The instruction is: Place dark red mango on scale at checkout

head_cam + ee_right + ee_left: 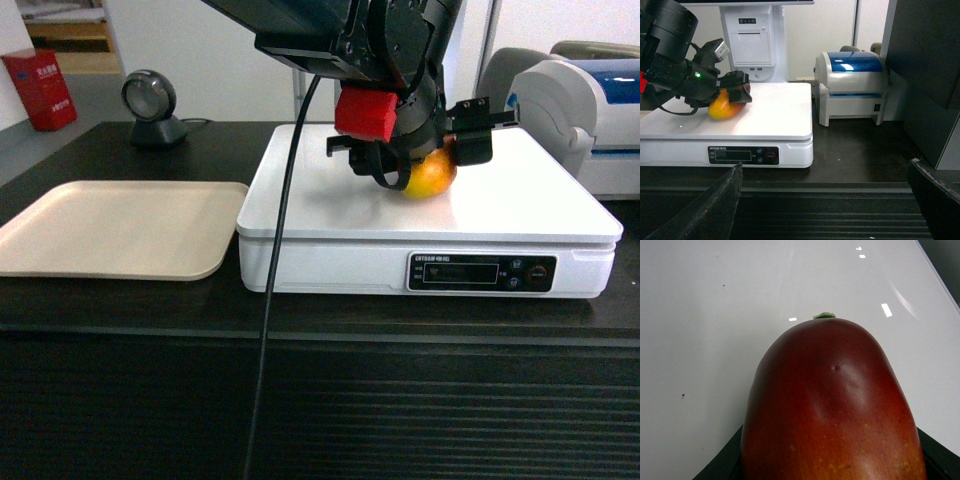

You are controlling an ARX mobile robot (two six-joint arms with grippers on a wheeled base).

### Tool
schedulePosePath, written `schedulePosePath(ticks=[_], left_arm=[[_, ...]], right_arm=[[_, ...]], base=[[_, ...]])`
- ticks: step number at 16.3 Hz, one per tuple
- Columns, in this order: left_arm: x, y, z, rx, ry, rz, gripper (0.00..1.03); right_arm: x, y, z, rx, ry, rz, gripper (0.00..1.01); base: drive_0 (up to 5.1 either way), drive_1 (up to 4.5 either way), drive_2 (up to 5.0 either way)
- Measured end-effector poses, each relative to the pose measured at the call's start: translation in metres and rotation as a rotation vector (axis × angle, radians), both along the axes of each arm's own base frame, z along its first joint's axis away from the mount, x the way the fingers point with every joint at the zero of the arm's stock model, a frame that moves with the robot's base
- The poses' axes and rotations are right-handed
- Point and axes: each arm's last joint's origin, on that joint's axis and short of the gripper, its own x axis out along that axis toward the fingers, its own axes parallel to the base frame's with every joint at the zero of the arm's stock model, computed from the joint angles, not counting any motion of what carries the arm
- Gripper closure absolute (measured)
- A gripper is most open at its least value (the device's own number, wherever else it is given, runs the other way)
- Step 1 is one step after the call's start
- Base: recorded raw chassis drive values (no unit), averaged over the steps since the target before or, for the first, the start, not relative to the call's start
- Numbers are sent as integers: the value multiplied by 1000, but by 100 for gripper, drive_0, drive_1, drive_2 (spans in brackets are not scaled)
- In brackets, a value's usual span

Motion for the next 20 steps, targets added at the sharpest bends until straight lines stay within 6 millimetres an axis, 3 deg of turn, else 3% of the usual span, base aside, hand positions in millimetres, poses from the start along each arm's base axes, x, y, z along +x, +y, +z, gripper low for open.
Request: schedulePosePath(ticks=[1, 5, 17, 20], left_arm=[[0, 0, -1, 0, 3, 4, 41], [-1, -3, 0, -5, -6, 3, 3], [-11, -4, 10, 49, -58, -25, 5], [-19, 2, 31, 88, -146, -12, 5]], right_arm=[[0, 0, 0, 0, 0, 0, 3], [0, 0, 0, 0, 0, 0, 3], [0, 0, 0, 0, 0, 0, 3], [0, 0, 0, 0, 0, 0, 3]], base=[[0, 0, 0], [0, 0, 0], [0, 0, 0], [0, 0, 0]])
